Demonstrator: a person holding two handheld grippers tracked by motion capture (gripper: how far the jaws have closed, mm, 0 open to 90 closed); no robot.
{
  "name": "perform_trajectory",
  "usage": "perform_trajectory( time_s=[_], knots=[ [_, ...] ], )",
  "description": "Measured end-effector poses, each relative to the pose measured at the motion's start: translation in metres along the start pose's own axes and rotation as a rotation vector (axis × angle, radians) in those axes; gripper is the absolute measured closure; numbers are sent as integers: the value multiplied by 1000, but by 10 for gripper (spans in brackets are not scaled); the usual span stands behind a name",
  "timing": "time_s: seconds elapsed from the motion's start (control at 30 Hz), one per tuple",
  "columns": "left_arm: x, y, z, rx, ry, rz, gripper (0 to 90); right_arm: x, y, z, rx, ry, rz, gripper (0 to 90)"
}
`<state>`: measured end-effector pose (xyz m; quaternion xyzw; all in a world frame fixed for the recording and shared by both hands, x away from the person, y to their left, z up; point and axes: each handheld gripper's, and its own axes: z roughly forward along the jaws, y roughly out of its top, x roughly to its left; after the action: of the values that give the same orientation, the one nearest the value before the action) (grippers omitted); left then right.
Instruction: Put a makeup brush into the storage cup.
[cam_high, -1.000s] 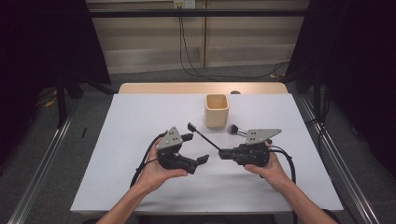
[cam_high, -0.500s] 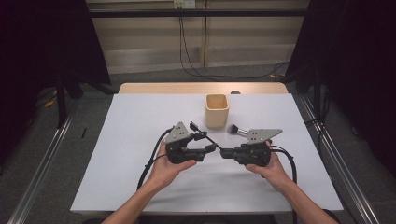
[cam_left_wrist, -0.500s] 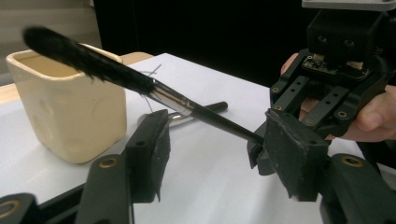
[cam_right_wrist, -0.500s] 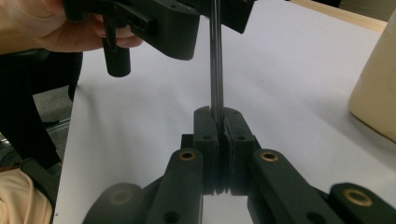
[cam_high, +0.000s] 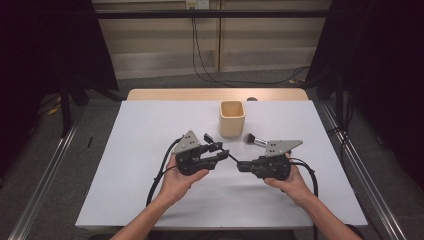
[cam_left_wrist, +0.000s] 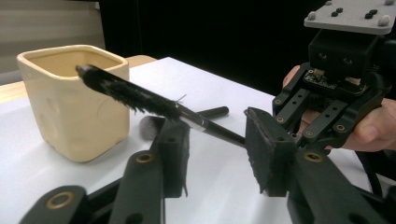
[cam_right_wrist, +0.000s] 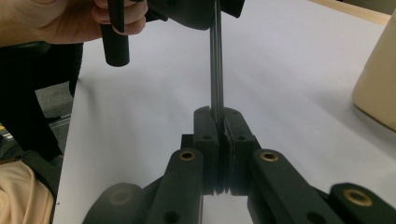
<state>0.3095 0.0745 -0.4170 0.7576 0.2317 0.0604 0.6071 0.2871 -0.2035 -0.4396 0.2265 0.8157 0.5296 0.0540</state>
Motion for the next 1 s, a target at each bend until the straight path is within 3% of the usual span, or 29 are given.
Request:
perform_trajectory(
  time_s=[0.07, 0.2, 0.5, 0.57, 0.8, 1.0],
  knots=[
    [0, 1, -1, 1, 0, -5, 665, 0, -1, 0, 0, 1, -2, 863],
    [1, 2, -2, -31, -32, -63, 704, 0, -1, 2, 5, 4, -8, 863],
    [1, 4, -3, -32, -62, -91, 780, 1, -2, 4, 16, -1, -29, 863],
    [1, 5, -4, -36, -80, -113, 793, 1, -2, 5, 20, -3, -39, 863],
    [-2, 8, -4, -33, -102, -128, 825, 3, -2, 9, 33, -3, -55, 863],
    [-7, 11, -4, -40, -111, -115, 841, 4, -1, 10, 32, 2, -60, 862]
  ],
)
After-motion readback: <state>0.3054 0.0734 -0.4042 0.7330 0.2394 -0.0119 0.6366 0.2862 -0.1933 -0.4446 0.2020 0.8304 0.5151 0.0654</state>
